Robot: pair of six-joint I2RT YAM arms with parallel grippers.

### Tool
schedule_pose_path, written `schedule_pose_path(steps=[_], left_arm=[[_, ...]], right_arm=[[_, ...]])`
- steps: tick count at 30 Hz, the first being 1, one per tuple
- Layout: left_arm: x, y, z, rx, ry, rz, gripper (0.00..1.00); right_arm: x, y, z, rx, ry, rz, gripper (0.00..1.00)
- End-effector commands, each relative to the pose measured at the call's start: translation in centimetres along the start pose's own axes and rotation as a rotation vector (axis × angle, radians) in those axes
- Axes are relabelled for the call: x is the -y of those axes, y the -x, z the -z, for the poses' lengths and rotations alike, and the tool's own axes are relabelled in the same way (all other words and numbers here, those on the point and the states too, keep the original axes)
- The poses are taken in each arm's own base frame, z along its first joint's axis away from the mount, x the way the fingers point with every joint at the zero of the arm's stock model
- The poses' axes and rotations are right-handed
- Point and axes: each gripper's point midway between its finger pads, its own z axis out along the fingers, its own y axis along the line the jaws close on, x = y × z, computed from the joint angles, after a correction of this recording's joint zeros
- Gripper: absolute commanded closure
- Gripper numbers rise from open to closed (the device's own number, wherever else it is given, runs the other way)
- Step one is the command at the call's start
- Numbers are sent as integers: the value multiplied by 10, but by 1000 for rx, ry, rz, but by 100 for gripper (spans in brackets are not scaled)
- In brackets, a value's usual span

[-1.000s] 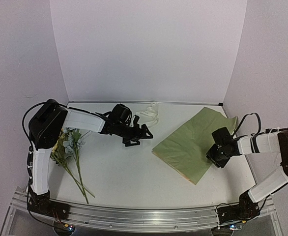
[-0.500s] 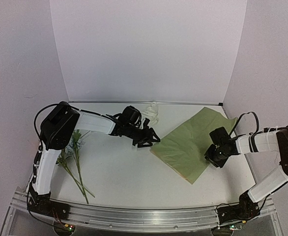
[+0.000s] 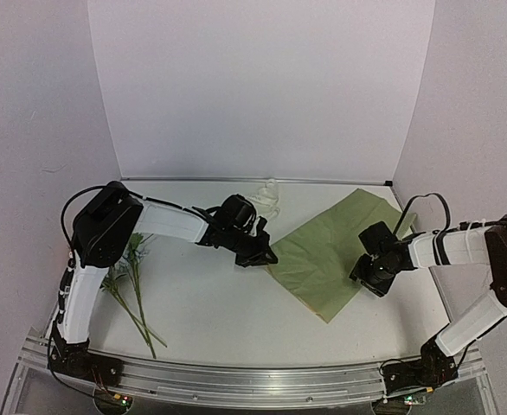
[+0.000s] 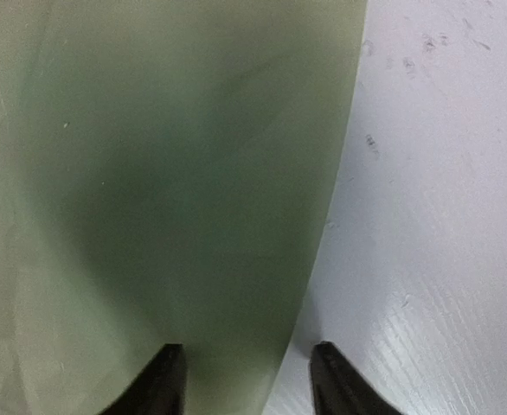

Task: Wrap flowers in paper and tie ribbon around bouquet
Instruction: Pick up the corner of the folded wrapping paper at the center of the board, then pass from the left arm to the right

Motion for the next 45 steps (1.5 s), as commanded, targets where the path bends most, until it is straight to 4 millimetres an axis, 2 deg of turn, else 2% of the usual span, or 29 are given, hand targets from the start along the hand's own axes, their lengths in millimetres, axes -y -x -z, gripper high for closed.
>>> schedule_pose_path(steps=[1,3,6,9,12,17,22,26,29,32,35,38,41,45], left_arm=[[10,21,72,217,131,-79,100],[0,15,100,277,189,-81,100],[-10,6,134,354,247,-92,100],[-15,-7,164,395,275,-112,100],[-14,-17,193,446,281,-136,100],[15,-22,231,528,202,-254,100],[57,-27,245,523,65,-402,100],[87,-36,235,447,-62,-502,100],[100,-46,212,345,-97,-556,100],[98,-47,184,273,-44,-558,100],[87,-43,161,230,34,-520,100],[90,-49,143,183,48,-547,100],[99,-56,130,155,36,-585,100],[109,-57,121,138,12,-617,100]], right_arm=[[-21,2,20,26,16,88,26],[-24,6,29,42,25,97,17],[-23,12,32,72,14,104,10],[-29,16,29,74,6,111,13],[-47,20,22,58,22,118,21],[-92,32,10,45,88,122,33],[-131,37,-6,0,137,121,42],[-144,37,-15,-23,149,116,45],[-137,46,-2,22,145,97,45],[-113,55,19,73,113,72,43],[-92,67,61,163,125,59,32],[-82,73,99,213,169,49,22],[-89,72,126,207,248,51,16],[-125,59,147,179,321,107,10]])
